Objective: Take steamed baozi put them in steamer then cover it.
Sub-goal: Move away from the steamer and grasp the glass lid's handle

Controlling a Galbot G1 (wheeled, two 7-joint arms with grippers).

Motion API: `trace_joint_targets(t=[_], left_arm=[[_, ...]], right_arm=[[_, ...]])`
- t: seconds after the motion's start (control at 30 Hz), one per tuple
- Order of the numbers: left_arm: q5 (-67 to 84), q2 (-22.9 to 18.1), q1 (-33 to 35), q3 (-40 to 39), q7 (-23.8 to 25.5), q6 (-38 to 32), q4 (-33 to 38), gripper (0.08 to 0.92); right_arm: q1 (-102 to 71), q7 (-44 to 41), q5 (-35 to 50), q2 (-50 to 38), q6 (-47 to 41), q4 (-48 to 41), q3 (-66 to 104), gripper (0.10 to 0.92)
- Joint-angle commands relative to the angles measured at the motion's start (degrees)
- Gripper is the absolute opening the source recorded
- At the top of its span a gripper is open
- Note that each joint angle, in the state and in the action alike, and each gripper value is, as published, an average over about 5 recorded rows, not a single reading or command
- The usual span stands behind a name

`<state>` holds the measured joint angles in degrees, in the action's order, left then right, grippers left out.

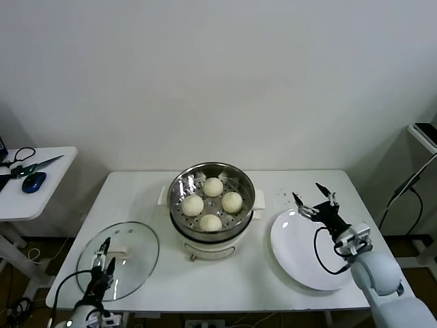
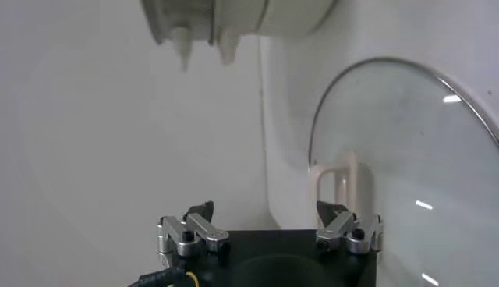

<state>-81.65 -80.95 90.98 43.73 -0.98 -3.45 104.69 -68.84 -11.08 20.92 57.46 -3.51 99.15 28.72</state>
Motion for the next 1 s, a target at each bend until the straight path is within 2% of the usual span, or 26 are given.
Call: trace_joint_targets(t=[0.03,0.4,0.63,0.73,1.0], left_arm=[[-5.2,0.6,-6.9,-0.7,-3.3,0.1,-10.0,0.823],[-4.6,1.5,-12.5,-0.9,-6.3,0.7,-16.2,0.823],[-3.0,2.0,-13.0,-1.4,-8.7,0.4,-17.9,0.818],[-2.3,1.8,-13.0,-1.6,-8.8,0.1,-18.2,0.770],[-0.9,1.6,-13.1,-2.3,-8.8,0.0,-18.1,0.541]], right_arm=[[-4.2,-0.4,-2.7,1.9,0.4,0.6,3.2,0.823],[-4.3,-0.7,-3.7,2.3,1.4,-0.3,3.6,0.823],[-4.4,-1.1,-4.6,2.8,1.8,-1.0,3.7,0.823],[-4.2,-1.2,-4.9,3.1,2.0,-1.4,3.7,0.823],[-3.8,-1.7,-6.1,4.3,2.6,-2.3,3.4,0.823]])
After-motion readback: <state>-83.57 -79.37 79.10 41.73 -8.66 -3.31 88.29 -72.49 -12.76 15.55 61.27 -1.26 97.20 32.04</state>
